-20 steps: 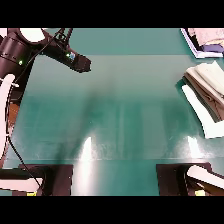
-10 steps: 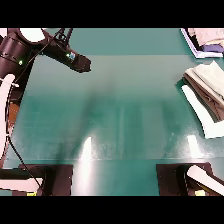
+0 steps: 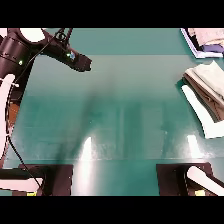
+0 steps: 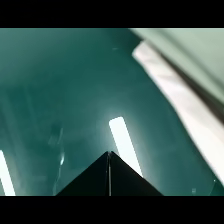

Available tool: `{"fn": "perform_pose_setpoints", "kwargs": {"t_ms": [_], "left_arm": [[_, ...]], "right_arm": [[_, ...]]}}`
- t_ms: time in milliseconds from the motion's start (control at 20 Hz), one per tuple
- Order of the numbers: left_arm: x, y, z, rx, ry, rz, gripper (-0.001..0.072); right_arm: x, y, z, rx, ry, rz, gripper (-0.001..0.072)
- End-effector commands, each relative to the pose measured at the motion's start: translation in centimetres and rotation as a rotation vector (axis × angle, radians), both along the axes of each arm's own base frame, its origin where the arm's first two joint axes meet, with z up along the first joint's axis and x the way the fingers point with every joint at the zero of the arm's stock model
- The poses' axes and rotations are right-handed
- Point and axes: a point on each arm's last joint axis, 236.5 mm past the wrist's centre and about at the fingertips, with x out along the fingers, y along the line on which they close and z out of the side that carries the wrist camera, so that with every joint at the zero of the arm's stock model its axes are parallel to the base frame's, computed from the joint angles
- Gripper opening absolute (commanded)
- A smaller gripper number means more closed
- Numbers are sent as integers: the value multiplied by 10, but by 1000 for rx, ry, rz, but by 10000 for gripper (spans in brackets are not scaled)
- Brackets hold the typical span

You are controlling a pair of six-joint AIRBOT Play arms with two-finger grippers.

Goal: Fold the shirts.

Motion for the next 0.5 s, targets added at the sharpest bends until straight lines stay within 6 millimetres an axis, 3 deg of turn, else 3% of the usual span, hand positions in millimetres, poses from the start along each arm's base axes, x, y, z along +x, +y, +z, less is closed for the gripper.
{"fn": "perform_pose_setpoints", "kwargs": {"t_ms": [0,100,200,300,450], "left_arm": [[0,0,0,0,0,0,28],[0,0,0,0,0,0,28],[0,0,0,0,0,0,28],[0,0,0,0,0,0,28],[0,0,0,0,0,0,28]], "right_arm": [[9,83,0,1,3,241,15],[8,139,1,-5,-10,399,15],[5,182,3,-8,-33,508,15],[1,212,6,-9,-58,581,15],[-6,236,6,-7,-64,648,15]]}}
